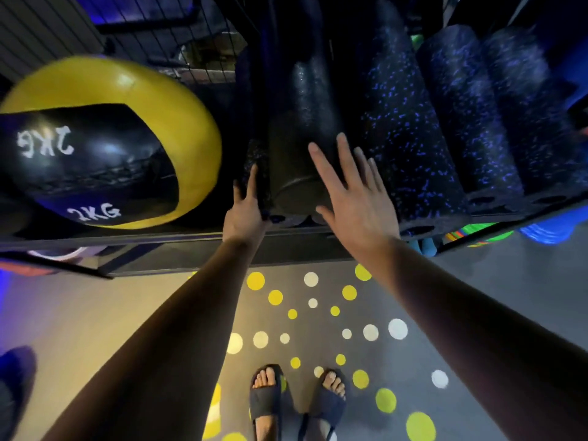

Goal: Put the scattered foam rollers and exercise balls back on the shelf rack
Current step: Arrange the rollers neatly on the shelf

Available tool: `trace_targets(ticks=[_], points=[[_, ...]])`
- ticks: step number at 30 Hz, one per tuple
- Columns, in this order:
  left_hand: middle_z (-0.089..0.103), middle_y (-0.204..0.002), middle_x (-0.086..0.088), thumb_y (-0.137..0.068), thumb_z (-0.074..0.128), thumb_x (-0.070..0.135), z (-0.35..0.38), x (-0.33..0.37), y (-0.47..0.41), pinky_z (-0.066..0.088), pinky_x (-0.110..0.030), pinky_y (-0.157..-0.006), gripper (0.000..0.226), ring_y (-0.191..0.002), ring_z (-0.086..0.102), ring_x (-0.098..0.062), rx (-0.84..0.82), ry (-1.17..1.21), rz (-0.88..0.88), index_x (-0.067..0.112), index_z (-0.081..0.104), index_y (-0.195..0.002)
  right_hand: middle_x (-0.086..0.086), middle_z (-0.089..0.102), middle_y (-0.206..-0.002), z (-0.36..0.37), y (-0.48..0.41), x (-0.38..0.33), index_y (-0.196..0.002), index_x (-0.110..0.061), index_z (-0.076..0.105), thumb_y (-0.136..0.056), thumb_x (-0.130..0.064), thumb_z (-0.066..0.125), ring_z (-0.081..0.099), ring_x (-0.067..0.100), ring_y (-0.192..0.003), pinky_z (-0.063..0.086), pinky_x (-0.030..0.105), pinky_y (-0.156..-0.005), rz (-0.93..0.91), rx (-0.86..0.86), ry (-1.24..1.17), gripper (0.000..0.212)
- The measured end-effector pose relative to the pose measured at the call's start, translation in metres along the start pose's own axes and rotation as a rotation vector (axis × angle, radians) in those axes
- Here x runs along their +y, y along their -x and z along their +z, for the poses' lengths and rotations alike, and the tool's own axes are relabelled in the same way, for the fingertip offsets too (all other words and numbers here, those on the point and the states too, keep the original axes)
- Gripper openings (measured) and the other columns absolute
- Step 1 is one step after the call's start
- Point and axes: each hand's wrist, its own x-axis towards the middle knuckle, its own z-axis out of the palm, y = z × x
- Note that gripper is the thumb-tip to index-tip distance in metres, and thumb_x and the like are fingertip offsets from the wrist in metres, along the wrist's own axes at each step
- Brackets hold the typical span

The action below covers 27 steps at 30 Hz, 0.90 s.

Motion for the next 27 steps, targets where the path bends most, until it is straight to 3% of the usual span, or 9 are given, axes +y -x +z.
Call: trace_targets(ticks=[4,8,14,17,20,22,25,27], points=[[0.015,-0.168,-0.022,-0.084,0.080,0.033,-0.002,-0.008,0.003,0.049,-0.053,-0.098,0.117,-0.121,0.058,-0.054,0.005,0.051,-0.040,0.039,-0.007,-0.162,0.011,-0.001,-0.170,0.011,-0.003,-0.010,-0.160,-0.040,-0.001,-0.096,-0.020,0.065,0.025,0.040,-0.151,0.040,0.047,-0.114,0.056,0.009,-0.089,0.094],[0.013,-0.168,-0.022,-0.086,0.078,0.027,0.000,0.000,0.008,0.051,-0.051,-0.095,0.114,-0.116,0.061,-0.054,0.040,0.029,-0.022,0.039,-0.006,-0.162,0.008,-0.002,-0.170,0.013,-0.006,-0.004,-0.159,-0.041,-0.003,-0.096,-0.018,0.066,0.023,0.038,-0.152,0.046,0.046,-0.108,0.031,0.043,-0.097,0.096],[0.009,-0.170,-0.019,-0.086,0.078,0.018,0.001,-0.002,0.010,0.049,-0.051,-0.099,0.116,-0.122,0.059,-0.052,0.023,-0.006,-0.035,0.036,-0.007,-0.163,0.011,0.002,-0.170,0.016,-0.021,-0.001,-0.160,-0.038,0.001,-0.095,-0.014,0.067,0.028,0.040,-0.150,0.039,0.046,-0.116,0.022,0.057,-0.098,0.096],[0.003,-0.171,-0.017,-0.088,0.077,0.021,-0.003,-0.005,0.008,0.047,-0.052,-0.104,0.115,-0.134,0.050,-0.050,-0.030,0.028,-0.018,0.039,-0.011,-0.162,0.011,0.002,-0.170,0.014,-0.021,0.001,-0.161,-0.037,-0.001,-0.096,-0.015,0.065,0.027,0.038,-0.150,0.038,0.043,-0.118,0.004,0.059,-0.089,0.095],[-0.004,-0.171,-0.014,-0.076,0.087,0.038,-0.012,-0.003,0.012,0.029,-0.062,-0.119,0.133,-0.154,0.016,-0.044,-0.070,0.096,-0.051,0.042,-0.018,-0.158,0.013,0.004,-0.169,0.003,-0.018,0.007,-0.162,-0.031,-0.003,-0.098,-0.023,0.063,0.022,0.034,-0.153,0.026,0.044,-0.124,-0.013,-0.015,-0.139,0.092],[-0.003,-0.171,-0.016,-0.073,0.088,0.038,-0.031,0.012,0.026,0.019,-0.063,-0.122,0.135,-0.156,0.005,-0.040,0.020,0.255,-0.004,0.037,-0.015,-0.160,0.015,0.016,-0.168,-0.012,-0.008,0.018,-0.162,-0.023,0.010,-0.095,-0.029,0.067,0.023,0.031,-0.153,0.022,0.045,-0.125,0.024,0.038,-0.231,0.089],[0.003,-0.170,-0.014,-0.079,0.069,0.038,-0.070,0.049,0.058,0.010,-0.047,-0.126,0.110,-0.158,0.000,-0.030,0.169,0.455,0.183,0.024,0.001,-0.164,0.013,0.032,-0.162,-0.034,0.023,0.050,-0.155,-0.013,0.037,-0.086,-0.048,0.074,0.028,0.031,-0.151,0.021,0.047,-0.125,0.086,0.211,-0.313,0.085],[0.007,-0.169,-0.012,-0.083,0.059,0.046,-0.092,0.079,0.066,0.013,-0.046,-0.125,0.094,-0.157,0.003,-0.028,0.222,0.494,0.255,0.024,0.014,-0.162,0.011,0.027,-0.165,-0.044,0.045,0.078,-0.156,-0.014,0.035,-0.071,-0.062,0.079,0.022,0.033,-0.153,0.017,0.048,-0.126,0.114,0.174,-0.312,0.107]])
